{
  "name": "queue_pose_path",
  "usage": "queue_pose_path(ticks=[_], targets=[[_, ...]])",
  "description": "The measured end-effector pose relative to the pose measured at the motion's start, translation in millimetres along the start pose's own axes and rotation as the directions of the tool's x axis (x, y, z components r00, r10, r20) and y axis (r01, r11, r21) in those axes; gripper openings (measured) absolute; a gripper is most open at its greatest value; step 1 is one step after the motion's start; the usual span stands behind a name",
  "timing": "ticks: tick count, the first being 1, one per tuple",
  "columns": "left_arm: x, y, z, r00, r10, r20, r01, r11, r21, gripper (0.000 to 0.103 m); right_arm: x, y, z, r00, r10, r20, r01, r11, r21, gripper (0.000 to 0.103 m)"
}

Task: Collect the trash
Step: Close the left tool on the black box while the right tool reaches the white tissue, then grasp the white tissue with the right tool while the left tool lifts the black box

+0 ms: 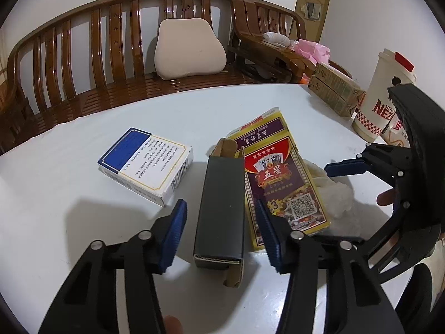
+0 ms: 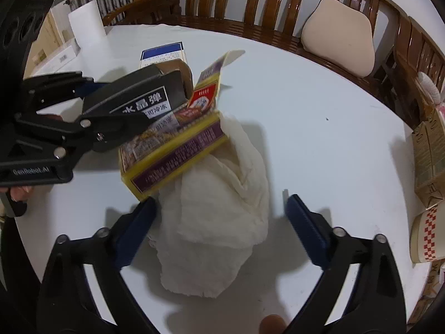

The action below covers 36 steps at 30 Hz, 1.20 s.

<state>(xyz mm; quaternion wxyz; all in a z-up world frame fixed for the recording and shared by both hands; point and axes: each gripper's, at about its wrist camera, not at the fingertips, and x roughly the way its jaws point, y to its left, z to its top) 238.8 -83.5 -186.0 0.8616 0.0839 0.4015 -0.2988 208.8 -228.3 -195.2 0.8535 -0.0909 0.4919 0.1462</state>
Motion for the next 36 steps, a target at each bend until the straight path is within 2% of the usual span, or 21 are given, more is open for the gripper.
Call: queue_pose_path(ticks=[2, 4, 8, 9, 11, 13, 16, 21, 36], targets=[[1, 2, 1, 1.000, -0.005, -0.001, 0.005, 1.000, -0.004, 0.042, -1, 0, 1, 1.000, -0.001, 0.007, 0.001, 1.000, 0.002, 0.081], [2, 3, 0, 1.000, -0.003, -0.004, 0.003, 1.000, -0.011, 0.038, -3, 1, 1, 1.000, 0.003, 0.013, -0.003, 1.000, -0.007, 0.069], [2, 3, -3, 1.000, -0.005, -0.008, 0.005, 1.000, -0.009, 0.028, -5, 3, 1, 1.000, 0.007, 0.016, -0.007, 1.000, -0.016, 0.060], [2, 3, -3, 1.000, -0.001, -0.006, 0.001, 1.000, -0.008, 0.027, -5, 4, 1, 1.000, 0.008, 0.016, -0.008, 1.000, -0.018, 0.054], [2, 3, -3, 1.000, 0.005, -0.005, -0.005, 1.000, -0.011, 0.026, -7, 6, 1, 1.000, 0.010, 0.017, -0.010, 1.000, -0.020, 0.045], [1, 2, -5, 1.000, 0.008, -0.001, -0.008, 1.000, -0.013, 0.026, -8, 7, 1, 1.000, 0.010, 0.019, -0.010, 1.000, -0.027, 0.028], [-1, 2, -7, 1.000, 0.016, 0.003, -0.016, 1.000, -0.016, 0.026, -9, 11, 0, 1.000, 0.007, 0.022, -0.006, 0.999, -0.042, 0.019], [-6, 3, -8, 0.999, 0.030, 0.014, -0.030, 0.999, -0.025, 0.026, -10, 10, 0, 1.000, 0.018, 0.017, -0.017, 0.999, -0.030, 0.012], [-40, -9, -8, 0.998, 0.044, 0.054, -0.043, 0.999, -0.019, 0.026, -48, 4, -15, 0.998, 0.015, 0.054, -0.016, 1.000, 0.025, 0.010]])
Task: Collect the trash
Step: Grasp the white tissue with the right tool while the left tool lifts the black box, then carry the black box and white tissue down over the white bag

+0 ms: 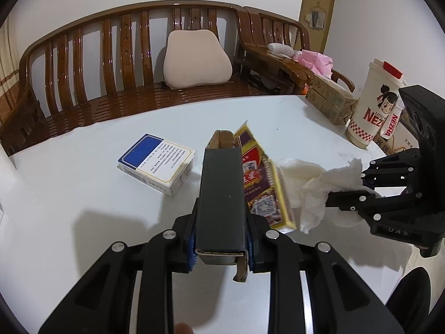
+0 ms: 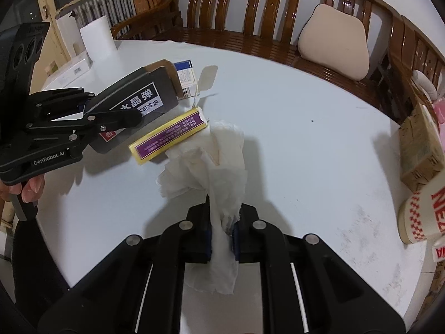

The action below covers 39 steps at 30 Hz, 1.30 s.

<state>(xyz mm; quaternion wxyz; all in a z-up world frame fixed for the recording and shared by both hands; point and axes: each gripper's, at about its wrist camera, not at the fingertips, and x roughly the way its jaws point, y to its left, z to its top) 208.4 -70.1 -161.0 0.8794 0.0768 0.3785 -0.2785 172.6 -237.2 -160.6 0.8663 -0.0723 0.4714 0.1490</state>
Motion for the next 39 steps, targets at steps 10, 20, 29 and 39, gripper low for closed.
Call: queue_pose_path(ticks=[10, 20, 29, 39], targets=[[-37, -14, 5, 0.999, 0.003, 0.035, -0.003, 1.000, 0.011, 0.026, -45, 0, -2, 0.998, -0.030, 0.055, 0.028, 0.999, 0.038, 0.010], [-94, -42, 5, 0.997, 0.014, 0.076, -0.017, 0.999, 0.040, 0.025, -113, 12, -10, 0.991, -0.046, 0.126, 0.040, 0.998, 0.051, 0.010], [-143, -74, -10, 0.995, 0.061, 0.074, -0.066, 0.996, 0.059, 0.026, -178, 28, -32, 0.981, -0.037, 0.190, 0.030, 0.999, 0.042, 0.010], [-189, -101, -28, 0.993, 0.062, 0.101, -0.068, 0.996, 0.054, 0.026, -236, 46, -74, 0.968, -0.037, 0.249, 0.022, 0.998, 0.062, 0.010]])
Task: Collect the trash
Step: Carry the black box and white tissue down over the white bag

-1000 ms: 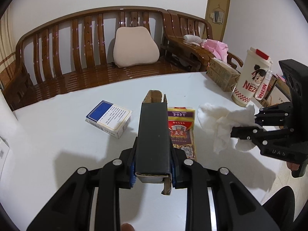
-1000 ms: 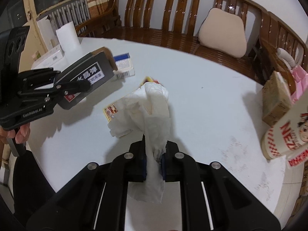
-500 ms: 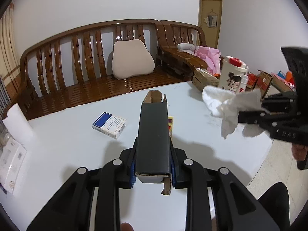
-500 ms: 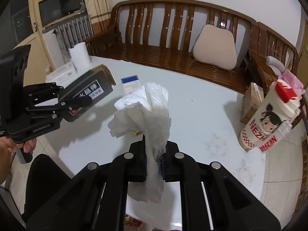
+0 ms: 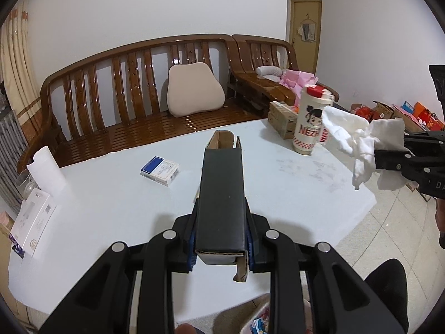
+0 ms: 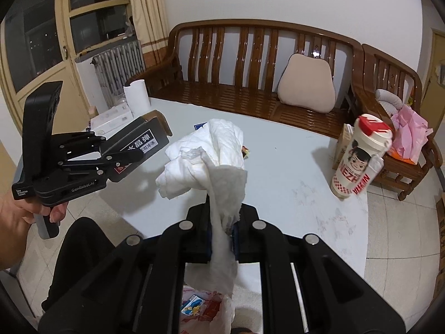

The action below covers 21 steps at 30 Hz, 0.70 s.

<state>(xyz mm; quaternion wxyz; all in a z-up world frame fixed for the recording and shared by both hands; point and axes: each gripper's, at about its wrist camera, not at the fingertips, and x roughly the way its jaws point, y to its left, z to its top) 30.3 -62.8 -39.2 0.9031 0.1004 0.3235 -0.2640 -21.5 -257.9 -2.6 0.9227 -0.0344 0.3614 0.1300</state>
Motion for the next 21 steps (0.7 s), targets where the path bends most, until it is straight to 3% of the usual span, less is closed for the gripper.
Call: queue_pose_path(ticks=[12, 21], targets=[[-39, -39, -44, 0.998, -0.054, -0.012, 0.054, 0.998, 0.019, 0.026, -56, 12, -59, 0.999, -0.038, 0.006, 0.038, 0.999, 0.010, 0.010], [-34, -63, -100, 0.995, -0.070, -0.070, 0.067, 0.997, -0.037, 0.026, -54, 37, -108, 0.999, -0.008, -0.040, 0.009, 1.000, 0.012, 0.010]])
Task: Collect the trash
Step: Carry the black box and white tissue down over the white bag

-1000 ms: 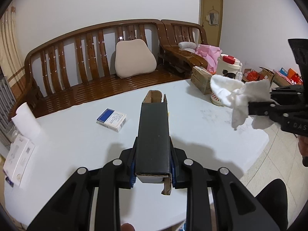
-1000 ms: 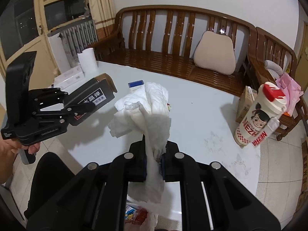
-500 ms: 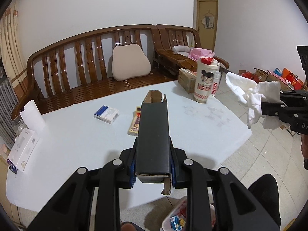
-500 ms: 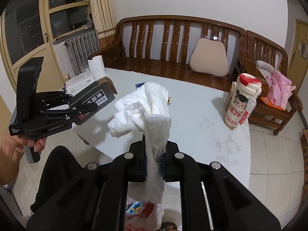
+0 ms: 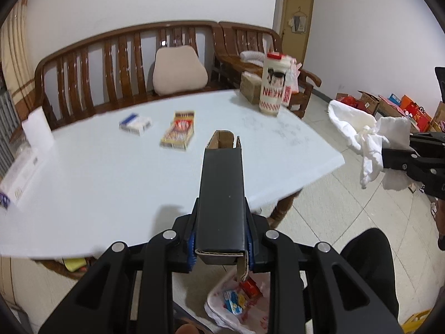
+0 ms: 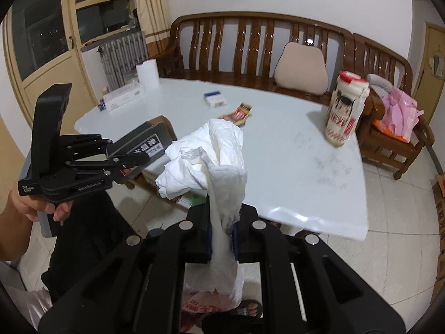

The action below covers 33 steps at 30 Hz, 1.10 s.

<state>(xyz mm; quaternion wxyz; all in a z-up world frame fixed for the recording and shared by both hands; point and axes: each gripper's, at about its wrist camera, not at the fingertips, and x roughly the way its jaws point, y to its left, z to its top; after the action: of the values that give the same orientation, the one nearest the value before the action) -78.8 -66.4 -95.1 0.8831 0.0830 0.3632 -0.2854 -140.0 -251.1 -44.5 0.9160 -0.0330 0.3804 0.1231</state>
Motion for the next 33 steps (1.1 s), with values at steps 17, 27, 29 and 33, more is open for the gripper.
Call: queue_pose_path(ticks=[17, 27, 29, 33], targets=[[62, -15, -112, 0.974, -0.069, -0.218, 0.036, 0.988, -0.150, 0.026, 97, 19, -98, 0.981, 0.017, -0.191, 0.002, 0.995, 0.102, 0.010], [136, -24, -160, 0.924, -0.097, -0.369, 0.016, 0.976, -0.218, 0.026, 170, 13, -155, 0.952, 0.000, -0.307, 0.057, 0.983, 0.177, 0.010], [151, -24, -174, 0.907, -0.100, -0.408, 0.001, 0.972, -0.235, 0.026, 182, 10, -164, 0.945, 0.015, -0.328, 0.055, 0.978, 0.202, 0.010], [171, -24, -192, 0.879, -0.106, -0.465, -0.017, 0.967, -0.254, 0.026, 205, 6, -185, 0.926, 0.055, -0.373, 0.050, 0.962, 0.267, 0.010]])
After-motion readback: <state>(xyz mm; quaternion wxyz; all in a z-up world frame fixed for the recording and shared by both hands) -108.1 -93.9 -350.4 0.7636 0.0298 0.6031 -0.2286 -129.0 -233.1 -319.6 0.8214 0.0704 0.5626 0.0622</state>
